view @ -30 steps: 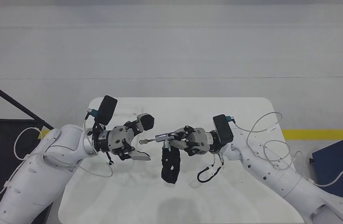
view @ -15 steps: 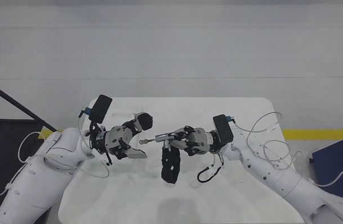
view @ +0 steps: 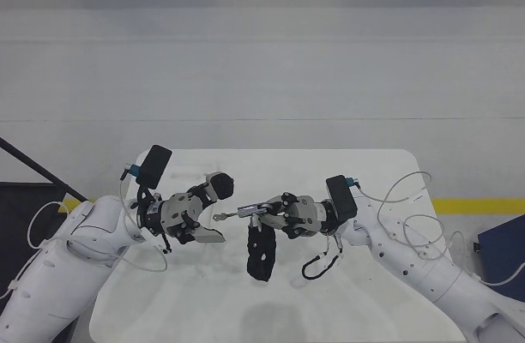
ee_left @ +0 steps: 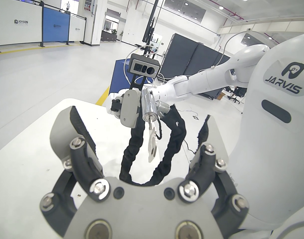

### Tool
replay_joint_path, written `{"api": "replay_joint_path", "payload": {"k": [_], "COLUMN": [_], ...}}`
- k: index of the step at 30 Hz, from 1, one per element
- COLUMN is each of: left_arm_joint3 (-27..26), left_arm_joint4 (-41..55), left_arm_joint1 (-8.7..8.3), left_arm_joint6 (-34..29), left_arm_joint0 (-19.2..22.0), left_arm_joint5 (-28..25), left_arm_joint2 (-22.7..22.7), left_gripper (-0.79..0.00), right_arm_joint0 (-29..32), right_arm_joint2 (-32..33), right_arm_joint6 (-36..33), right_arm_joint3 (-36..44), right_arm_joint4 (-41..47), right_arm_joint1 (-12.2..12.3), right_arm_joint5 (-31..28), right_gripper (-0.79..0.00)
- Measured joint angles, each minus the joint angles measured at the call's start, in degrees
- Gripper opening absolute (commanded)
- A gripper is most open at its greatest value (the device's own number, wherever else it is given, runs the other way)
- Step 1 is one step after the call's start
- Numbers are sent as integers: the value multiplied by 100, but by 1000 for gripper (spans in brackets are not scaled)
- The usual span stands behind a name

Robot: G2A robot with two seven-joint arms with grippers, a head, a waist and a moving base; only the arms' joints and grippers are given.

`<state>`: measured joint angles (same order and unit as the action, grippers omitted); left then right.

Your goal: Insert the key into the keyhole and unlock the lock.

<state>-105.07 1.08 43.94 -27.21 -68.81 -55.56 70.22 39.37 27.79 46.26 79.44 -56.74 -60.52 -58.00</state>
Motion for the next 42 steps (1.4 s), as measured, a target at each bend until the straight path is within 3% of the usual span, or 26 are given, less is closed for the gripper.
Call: {"api": "replay_joint_path", "payload": {"k": [31,33,37,42], "left_arm_joint3": [-252,-256,-262,-306], "left_arm_joint4": [-496,-492,-513,-514], "left_arm_joint1": [60,63,66,64], "left_arm_joint6": [-33,-21,-26,-106], "left_arm_joint0": [-214,-223,-255,-306], "left_arm_joint5": [298,295,282,236], "left_arm_joint2": [228,268,349,411], "left_gripper": [0,-179,-376,-416], "right_arm_joint0": [0,0,0,0], "right_arm_joint2": [0,0,0,0], "right_arm_joint6": [0,0,0,0], "right_arm_joint3": [0,0,0,0], "right_arm_joint4": [0,0,0,0], "right_arm_joint1": [0,0,0,0], "right_arm_joint5": [0,0,0,0], "right_gripper": [-785,-785,-785,-785]}}
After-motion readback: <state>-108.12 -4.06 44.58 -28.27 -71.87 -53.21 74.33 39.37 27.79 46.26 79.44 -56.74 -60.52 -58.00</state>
